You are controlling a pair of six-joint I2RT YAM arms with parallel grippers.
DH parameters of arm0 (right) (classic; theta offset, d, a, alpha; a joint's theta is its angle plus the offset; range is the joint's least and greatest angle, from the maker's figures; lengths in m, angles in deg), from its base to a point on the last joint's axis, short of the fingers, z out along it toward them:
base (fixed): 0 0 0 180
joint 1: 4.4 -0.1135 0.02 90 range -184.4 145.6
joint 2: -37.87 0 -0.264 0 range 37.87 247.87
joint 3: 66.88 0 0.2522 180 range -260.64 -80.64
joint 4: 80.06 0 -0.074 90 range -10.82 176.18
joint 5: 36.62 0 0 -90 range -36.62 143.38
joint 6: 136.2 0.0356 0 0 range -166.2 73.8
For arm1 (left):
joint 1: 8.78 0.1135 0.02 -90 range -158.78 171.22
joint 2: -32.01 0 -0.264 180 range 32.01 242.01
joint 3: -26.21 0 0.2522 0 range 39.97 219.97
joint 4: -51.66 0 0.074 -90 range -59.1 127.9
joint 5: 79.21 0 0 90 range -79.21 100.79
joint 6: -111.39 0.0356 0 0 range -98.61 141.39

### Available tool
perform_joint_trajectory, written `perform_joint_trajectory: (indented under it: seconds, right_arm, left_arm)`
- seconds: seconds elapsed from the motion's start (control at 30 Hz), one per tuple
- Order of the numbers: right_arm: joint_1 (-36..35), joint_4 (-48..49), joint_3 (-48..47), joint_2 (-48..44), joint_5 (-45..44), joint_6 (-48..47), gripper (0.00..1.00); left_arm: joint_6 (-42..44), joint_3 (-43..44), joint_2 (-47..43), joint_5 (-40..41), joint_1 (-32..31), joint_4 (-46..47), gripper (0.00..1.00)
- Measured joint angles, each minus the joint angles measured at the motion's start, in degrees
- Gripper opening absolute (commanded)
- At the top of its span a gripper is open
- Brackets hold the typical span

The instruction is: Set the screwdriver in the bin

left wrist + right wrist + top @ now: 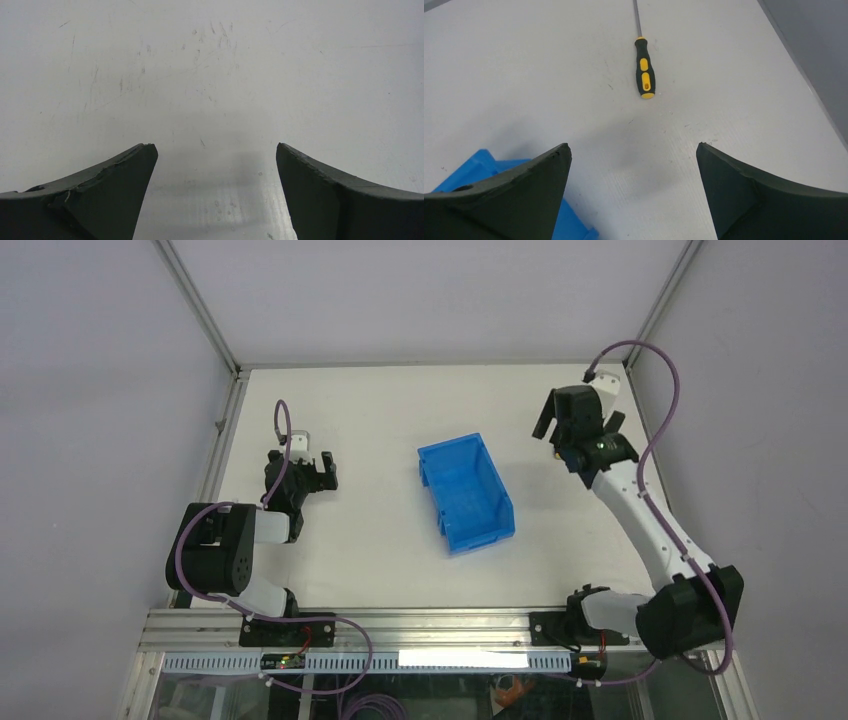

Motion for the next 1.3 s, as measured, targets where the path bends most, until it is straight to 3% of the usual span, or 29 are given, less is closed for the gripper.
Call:
perform_joint_trajectory:
  seconds: [0.17,0.53,0.9,1.0,1.1,1.13,1.17,1.3]
  right_arm:
    - [6.4,-10.3,-13.6,12.1,2.8,0.2,0.99]
    - [15.8,-15.6,-24.5,32.3,13.4,-3.9,0.99]
    - [18.6,-15.3,-38.7,54.6,18.4,-7.6,0.8]
    - [18.9,-15.3,-38.8,56.6,19.5,-8.0,0.62]
    - [19.0,-15.4,-39.3,58.1,20.0,-8.8,0.24]
    - [19.0,-15.4,-39.9,58.6,20.5,-8.5,0.07]
    - [18.9,-15.2,-40.1,58.8,20.6,-8.9,0.0]
    - [19.0,-15.4,-40.6,58.9,20.5,-9.4,0.0]
  left_arm:
    - [0.0,0.0,0.0,0.0,0.0,0.0,0.99]
    - [0.0,0.0,0.0,0.0,0.0,0.0,0.99]
    - [0.0,0.0,0.0,0.0,0.0,0.0,0.99]
    - [0.0,0.0,0.0,0.0,0.0,0.0,0.99]
    - [0.0,0.0,0.0,0.0,0.0,0.0,0.99]
    - [0.0,0.0,0.0,0.0,0.0,0.0,0.99]
    - [0.0,0.0,0.0,0.0,0.0,0.0,0.99]
    - [0.0,0.0,0.0,0.0,0.0,0.0,0.99]
